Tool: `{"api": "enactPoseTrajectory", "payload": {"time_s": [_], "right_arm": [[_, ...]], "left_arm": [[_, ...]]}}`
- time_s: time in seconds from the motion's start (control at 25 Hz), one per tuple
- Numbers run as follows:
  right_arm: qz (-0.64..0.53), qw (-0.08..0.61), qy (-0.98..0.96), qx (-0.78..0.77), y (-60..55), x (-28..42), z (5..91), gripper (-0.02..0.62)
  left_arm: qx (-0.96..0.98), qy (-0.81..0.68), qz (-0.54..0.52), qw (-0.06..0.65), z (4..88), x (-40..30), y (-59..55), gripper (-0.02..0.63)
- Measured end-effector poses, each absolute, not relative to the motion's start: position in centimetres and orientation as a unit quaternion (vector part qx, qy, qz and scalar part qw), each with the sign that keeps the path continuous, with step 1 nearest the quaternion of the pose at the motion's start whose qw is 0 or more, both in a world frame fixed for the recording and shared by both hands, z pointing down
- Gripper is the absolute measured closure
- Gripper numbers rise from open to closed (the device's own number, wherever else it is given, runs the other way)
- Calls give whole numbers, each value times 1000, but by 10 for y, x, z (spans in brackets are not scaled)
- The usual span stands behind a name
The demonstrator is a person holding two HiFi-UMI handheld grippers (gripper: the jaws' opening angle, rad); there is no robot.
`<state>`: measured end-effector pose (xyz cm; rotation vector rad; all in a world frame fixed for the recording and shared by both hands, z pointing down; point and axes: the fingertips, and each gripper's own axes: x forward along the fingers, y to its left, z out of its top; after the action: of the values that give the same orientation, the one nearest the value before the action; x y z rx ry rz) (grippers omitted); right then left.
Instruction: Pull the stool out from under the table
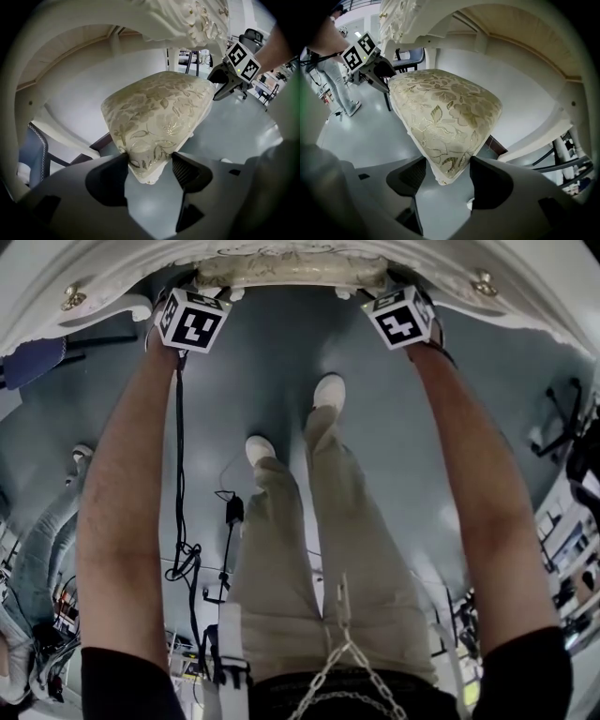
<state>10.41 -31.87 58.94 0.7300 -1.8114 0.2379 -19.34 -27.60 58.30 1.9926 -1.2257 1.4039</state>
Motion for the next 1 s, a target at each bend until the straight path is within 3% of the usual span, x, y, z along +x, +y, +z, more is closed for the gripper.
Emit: {"api": "enactPoseTrajectory", "payload": {"time_s": [1.0], "right_arm": [[159, 537, -743, 367, -234, 101, 587, 316]], "left_arm": [[729, -399, 526, 180, 582, -198, -236, 319]]}}
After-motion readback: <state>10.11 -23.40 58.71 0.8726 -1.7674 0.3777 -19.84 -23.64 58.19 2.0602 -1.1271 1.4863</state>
